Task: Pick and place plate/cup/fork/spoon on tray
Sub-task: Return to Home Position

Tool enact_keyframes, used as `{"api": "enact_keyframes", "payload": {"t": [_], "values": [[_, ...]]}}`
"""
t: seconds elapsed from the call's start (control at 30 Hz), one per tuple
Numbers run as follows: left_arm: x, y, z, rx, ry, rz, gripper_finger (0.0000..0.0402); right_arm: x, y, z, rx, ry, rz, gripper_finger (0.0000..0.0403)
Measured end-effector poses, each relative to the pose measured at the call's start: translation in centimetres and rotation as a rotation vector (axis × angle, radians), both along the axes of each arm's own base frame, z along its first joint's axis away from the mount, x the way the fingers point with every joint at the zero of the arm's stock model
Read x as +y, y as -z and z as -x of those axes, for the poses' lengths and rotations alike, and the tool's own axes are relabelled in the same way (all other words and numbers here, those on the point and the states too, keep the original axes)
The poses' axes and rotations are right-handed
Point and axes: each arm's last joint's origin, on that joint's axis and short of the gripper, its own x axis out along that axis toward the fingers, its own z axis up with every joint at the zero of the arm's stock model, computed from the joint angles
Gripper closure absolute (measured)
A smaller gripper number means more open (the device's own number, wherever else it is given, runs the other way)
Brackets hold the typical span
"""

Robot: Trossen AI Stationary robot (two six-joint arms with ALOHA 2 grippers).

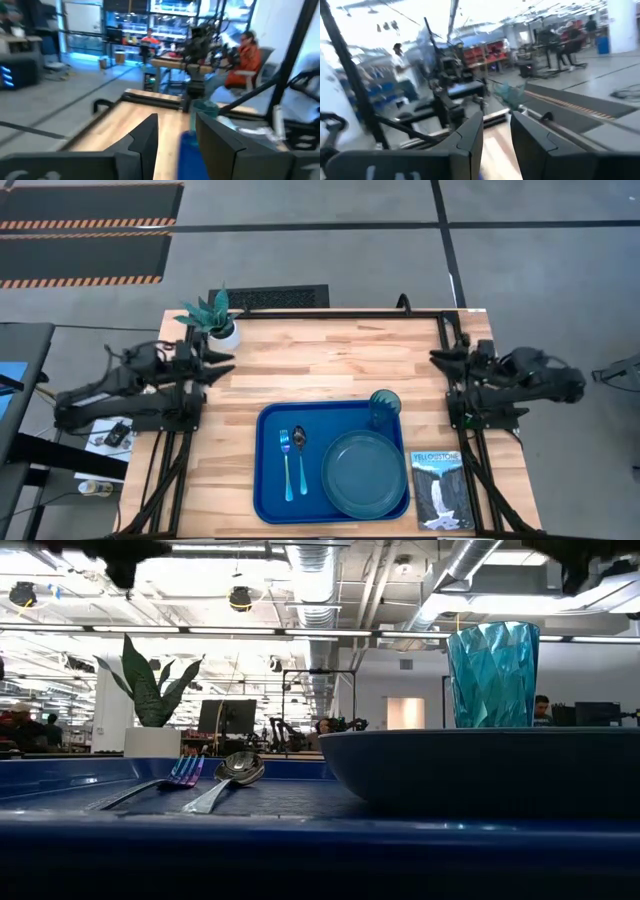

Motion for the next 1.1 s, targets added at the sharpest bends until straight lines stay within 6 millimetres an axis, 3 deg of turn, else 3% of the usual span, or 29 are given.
{"api": "enact_keyframes", "payload": {"t": [0.1, 0.37, 0.63, 1.1], "values": [[0.2, 3.3, -0.6, -0.044, 0.007, 0.097, 0.0283, -0.1, 3.5, -0.6, -0.063, 0.012, -0.06, 0.028], [1.0, 12.4, -1.6, -0.114, -0.108, 0.306, 0.0283, -1.0, 11.9, -4.0, -0.033, 0.116, -0.206, 0.028], [1.0, 11.3, -1.3, -0.189, -0.076, 0.187, 0.0283, -2.4, 11.9, -3.6, -0.044, 0.246, -0.196, 0.028], [1.4, 12.3, -1.3, -0.118, -0.224, 0.238, 0.0283, -3.3, 12.6, -3.4, 0.025, 0.355, -0.183, 0.028]]}}
